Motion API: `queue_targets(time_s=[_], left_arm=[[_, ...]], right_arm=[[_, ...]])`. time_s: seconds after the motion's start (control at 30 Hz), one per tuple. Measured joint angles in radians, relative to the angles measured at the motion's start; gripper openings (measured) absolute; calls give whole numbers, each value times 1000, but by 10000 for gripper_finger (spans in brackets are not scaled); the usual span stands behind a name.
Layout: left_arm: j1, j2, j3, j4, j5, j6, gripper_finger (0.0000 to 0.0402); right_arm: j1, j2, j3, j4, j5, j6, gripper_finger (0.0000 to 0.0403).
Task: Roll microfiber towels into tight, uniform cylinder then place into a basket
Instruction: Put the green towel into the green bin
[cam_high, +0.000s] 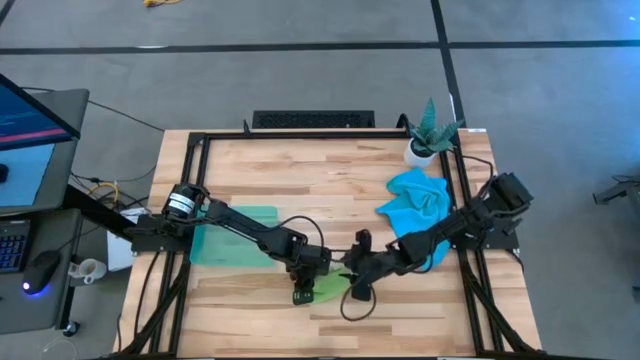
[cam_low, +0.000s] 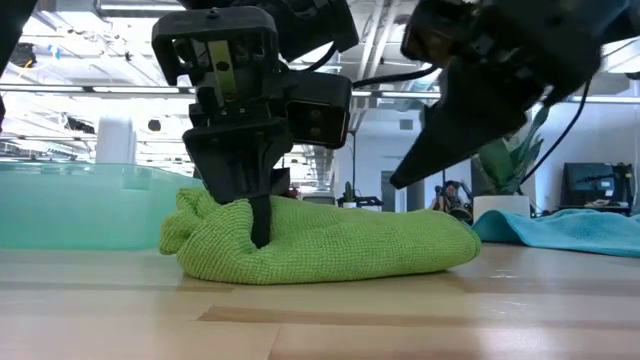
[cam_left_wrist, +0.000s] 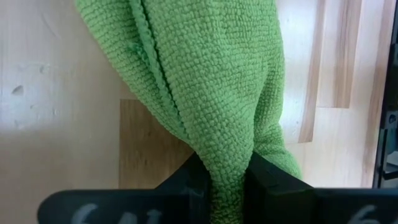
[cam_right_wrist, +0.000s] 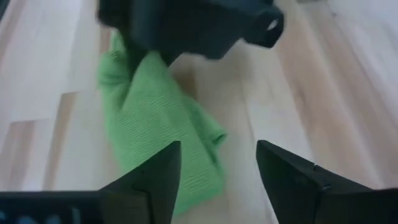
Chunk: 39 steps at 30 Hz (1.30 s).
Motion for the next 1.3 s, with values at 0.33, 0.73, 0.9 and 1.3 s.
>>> queue_targets(time_s=[0.33,0.73,0.9,1.3], left_arm=[[0,0,0,-1,-4,8,32],[0,0,0,2,-11,5,32],[1,0,0,2,-15,4,32],[15,-29,-4,-2,-60,-32,32]], right_arm=[[-18,93,5,146,-83,-76,235],[-73,202,10,165,-268,-38,221],[-74,209,11,156,-305,-17,147],[-65,180,8,152,-356,-14,27]])
